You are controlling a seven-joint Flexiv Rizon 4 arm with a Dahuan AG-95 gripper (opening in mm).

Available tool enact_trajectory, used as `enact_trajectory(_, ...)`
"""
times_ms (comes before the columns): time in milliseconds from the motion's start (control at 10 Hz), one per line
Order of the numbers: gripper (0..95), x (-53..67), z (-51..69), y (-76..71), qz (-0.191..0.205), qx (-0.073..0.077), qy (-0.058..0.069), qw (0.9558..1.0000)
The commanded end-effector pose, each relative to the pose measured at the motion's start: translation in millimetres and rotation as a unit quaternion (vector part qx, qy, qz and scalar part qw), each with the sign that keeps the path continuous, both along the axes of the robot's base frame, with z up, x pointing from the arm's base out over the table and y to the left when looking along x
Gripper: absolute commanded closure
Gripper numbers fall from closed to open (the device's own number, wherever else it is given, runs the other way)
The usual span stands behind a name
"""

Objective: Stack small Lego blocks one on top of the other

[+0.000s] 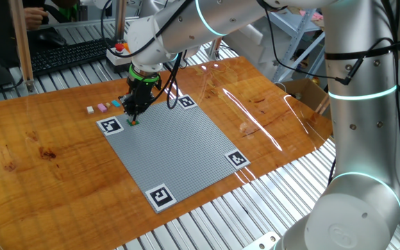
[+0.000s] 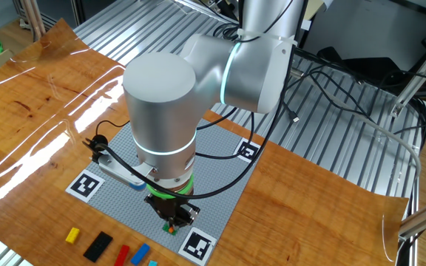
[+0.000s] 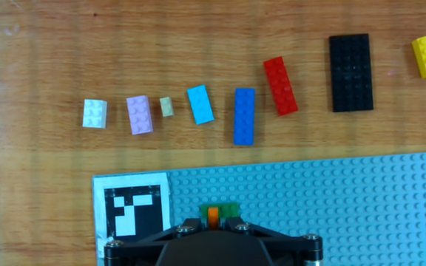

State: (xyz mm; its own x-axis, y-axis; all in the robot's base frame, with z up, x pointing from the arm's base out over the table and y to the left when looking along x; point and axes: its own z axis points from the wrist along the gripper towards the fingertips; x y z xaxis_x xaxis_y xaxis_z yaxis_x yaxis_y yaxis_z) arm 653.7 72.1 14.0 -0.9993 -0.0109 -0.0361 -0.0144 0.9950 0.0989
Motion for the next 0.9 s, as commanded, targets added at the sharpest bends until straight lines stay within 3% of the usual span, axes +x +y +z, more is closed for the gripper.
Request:
enact_trajectory(100,95.0,0.0,-0.6,0.4,-0.005,0.001,0.001,1.0)
enact_trajectory(900,95.0,0.1,-2.3,0.1,-0.006,-0.006,-0.008,0.9999)
